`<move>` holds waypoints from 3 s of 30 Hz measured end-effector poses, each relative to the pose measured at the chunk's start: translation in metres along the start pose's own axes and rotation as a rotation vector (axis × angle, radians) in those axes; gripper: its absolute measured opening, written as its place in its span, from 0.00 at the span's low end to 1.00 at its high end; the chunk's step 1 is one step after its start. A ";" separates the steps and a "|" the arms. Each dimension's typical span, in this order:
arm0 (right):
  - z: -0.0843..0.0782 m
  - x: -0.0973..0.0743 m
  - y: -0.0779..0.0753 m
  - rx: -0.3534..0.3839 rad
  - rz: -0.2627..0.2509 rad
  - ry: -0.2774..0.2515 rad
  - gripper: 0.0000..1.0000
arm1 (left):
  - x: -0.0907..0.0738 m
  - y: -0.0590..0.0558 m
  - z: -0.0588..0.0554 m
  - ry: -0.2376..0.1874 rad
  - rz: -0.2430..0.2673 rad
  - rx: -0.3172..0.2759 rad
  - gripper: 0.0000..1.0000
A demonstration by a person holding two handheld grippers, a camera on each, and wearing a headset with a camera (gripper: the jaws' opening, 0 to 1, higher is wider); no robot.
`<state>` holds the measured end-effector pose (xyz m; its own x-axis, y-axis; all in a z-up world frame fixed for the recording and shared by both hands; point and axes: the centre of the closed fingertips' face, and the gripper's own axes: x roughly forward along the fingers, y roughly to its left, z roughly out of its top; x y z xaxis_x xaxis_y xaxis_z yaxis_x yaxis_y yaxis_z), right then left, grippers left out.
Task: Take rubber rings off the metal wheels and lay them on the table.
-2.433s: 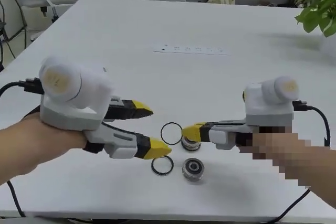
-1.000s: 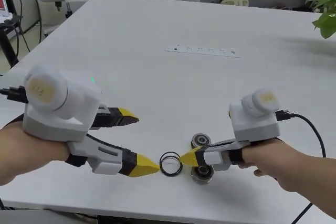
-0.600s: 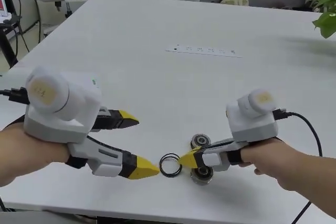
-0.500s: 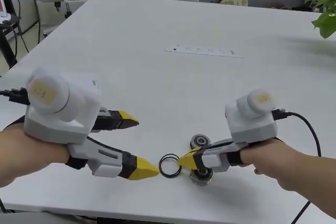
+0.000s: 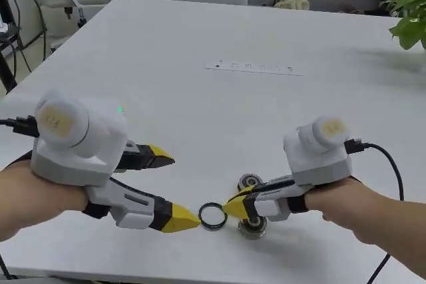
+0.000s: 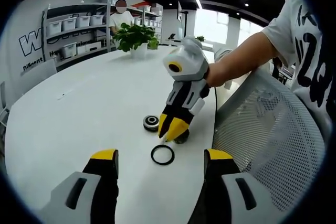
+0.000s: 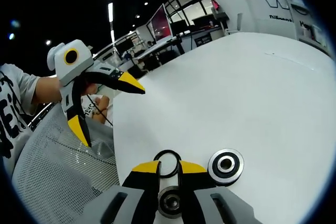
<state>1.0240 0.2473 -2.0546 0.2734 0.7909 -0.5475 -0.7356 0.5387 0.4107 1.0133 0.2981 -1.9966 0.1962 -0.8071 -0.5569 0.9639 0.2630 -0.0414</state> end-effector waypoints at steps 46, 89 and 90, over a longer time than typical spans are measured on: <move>0.011 -0.062 -0.073 -0.016 -0.256 -0.230 0.21 | 0.049 0.033 0.024 -0.008 0.017 -0.030 0.60; -0.010 -0.039 -0.067 -0.118 -0.156 -0.183 0.15 | 0.110 0.030 0.019 0.025 -0.058 -0.043 0.41; -0.011 -0.039 -0.067 -0.118 -0.152 -0.182 0.15 | 0.111 0.030 0.020 0.024 -0.059 -0.044 0.40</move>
<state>1.0562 0.1777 -2.0687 0.4856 0.7482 -0.4522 -0.7416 0.6264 0.2400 1.0671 0.2062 -2.0432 0.1346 -0.8088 -0.5725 0.9648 0.2387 -0.1104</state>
